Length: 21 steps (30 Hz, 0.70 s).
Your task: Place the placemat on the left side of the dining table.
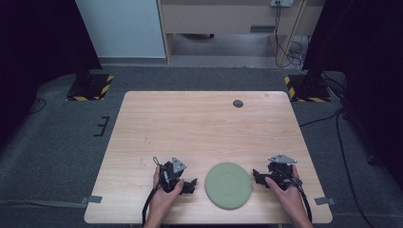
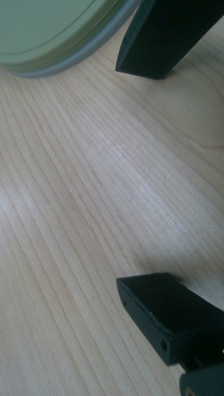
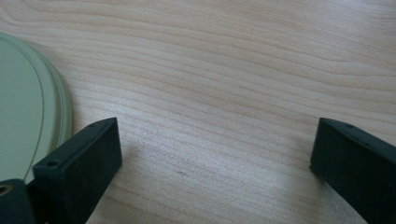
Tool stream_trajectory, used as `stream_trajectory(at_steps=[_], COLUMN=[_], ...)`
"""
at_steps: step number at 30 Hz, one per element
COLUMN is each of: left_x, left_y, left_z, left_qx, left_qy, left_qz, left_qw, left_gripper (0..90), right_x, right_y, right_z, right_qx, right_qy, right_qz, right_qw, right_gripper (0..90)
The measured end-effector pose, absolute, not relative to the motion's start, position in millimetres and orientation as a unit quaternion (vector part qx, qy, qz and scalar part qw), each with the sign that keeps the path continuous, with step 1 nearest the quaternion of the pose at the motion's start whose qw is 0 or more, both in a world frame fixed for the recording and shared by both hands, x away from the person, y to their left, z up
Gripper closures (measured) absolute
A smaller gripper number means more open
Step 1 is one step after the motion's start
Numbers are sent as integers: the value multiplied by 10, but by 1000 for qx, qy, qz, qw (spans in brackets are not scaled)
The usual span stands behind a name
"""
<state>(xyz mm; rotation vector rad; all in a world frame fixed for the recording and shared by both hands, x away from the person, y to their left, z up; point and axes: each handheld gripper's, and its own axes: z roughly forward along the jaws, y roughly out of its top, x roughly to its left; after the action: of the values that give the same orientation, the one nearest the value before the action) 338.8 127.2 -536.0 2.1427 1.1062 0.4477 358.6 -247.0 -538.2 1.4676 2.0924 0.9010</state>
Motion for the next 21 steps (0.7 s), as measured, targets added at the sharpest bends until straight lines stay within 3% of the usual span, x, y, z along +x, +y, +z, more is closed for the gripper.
stream_trajectory(at_steps=[21], left_x=[3175], left_y=[1135], left_z=[-5230], left_qx=[814], left_qy=[402], left_qz=[134], left_qw=[398], left_gripper=[25], right_x=[3243], right_y=[-2597], right_z=[-5227], right_qx=[474], right_qy=[767], right_qz=[380], right_qw=[207], right_gripper=[53])
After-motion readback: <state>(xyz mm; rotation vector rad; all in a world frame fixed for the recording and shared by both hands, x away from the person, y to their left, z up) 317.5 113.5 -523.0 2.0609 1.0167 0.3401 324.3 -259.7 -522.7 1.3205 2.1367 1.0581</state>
